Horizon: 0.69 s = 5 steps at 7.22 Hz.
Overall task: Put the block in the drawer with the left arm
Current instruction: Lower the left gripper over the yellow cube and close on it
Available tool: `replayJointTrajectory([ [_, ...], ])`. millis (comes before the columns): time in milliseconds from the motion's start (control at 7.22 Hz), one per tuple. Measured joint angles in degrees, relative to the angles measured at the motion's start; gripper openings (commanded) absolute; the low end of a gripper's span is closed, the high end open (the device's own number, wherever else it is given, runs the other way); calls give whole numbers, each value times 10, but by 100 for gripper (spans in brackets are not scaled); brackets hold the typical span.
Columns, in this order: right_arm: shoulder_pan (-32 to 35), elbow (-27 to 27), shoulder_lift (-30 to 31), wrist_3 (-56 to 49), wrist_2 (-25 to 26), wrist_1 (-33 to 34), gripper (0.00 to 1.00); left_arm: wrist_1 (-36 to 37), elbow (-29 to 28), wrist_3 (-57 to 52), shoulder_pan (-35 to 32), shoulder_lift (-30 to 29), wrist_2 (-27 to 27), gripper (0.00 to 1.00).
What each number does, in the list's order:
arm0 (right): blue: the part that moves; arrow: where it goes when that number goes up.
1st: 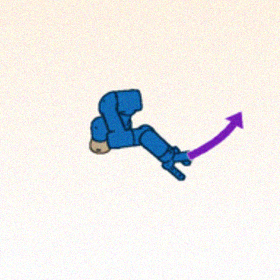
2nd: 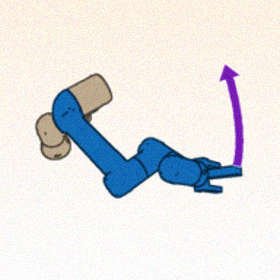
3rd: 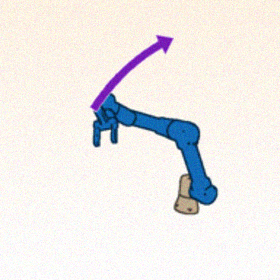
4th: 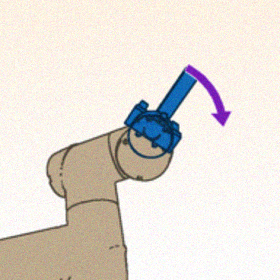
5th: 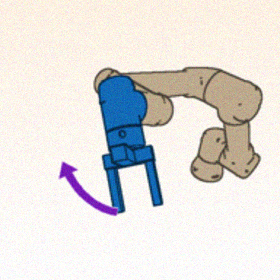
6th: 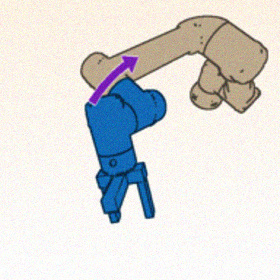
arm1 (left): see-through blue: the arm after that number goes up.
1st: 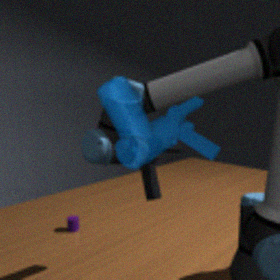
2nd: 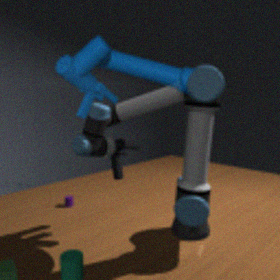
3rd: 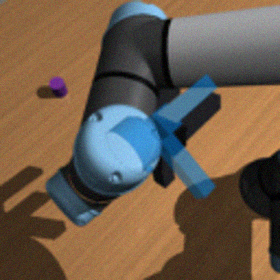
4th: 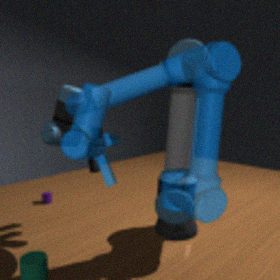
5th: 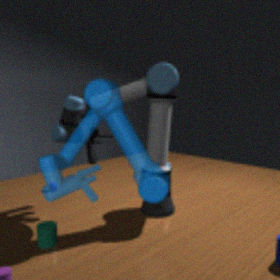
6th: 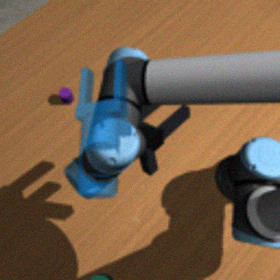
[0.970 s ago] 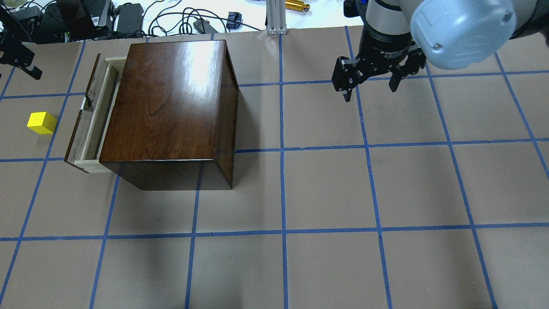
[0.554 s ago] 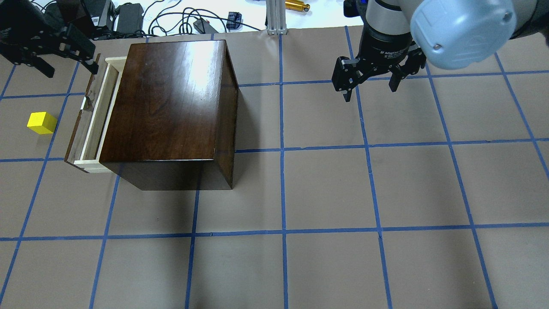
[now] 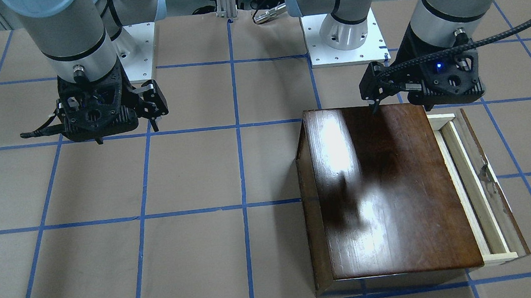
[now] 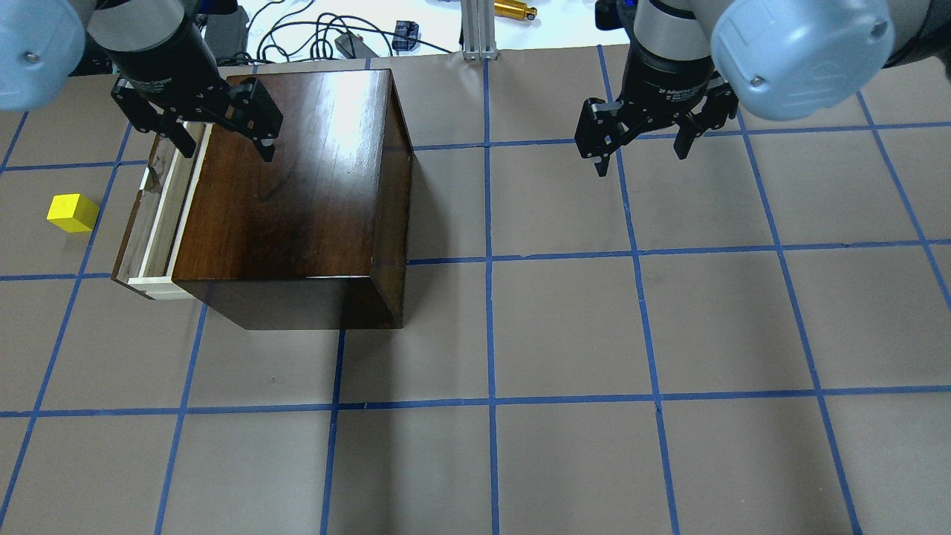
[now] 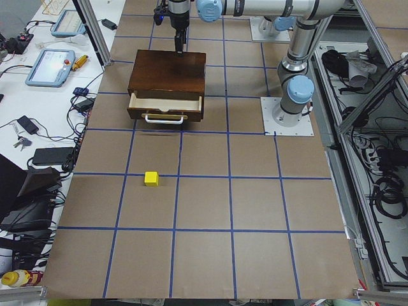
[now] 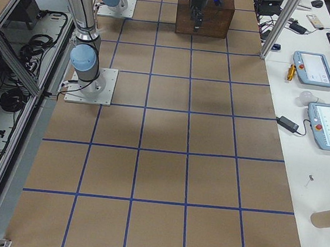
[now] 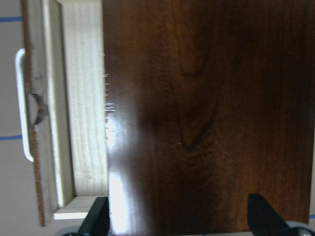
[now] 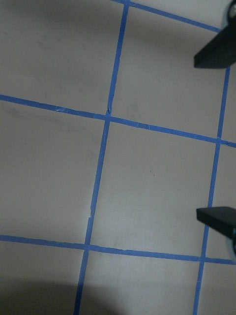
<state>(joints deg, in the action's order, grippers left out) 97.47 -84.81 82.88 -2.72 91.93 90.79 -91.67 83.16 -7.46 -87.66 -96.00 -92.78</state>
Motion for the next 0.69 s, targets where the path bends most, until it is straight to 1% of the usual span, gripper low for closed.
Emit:
replayJointTrajectory([
  [277, 0, 0, 0, 0, 0, 0, 100, -1, -3, -2, 2, 0, 0, 100],
  [416, 0, 0, 0, 0, 0, 0, 100, -4, -4, -14, 17, 1, 1, 100],
  [554, 0, 0, 0, 1, 0, 0, 100, -8, -5, -43, 48, 1, 4, 100],
  [693, 0, 0, 0, 1, 0, 0, 100, -20, -8, -110, 96, 1, 8, 100],
])
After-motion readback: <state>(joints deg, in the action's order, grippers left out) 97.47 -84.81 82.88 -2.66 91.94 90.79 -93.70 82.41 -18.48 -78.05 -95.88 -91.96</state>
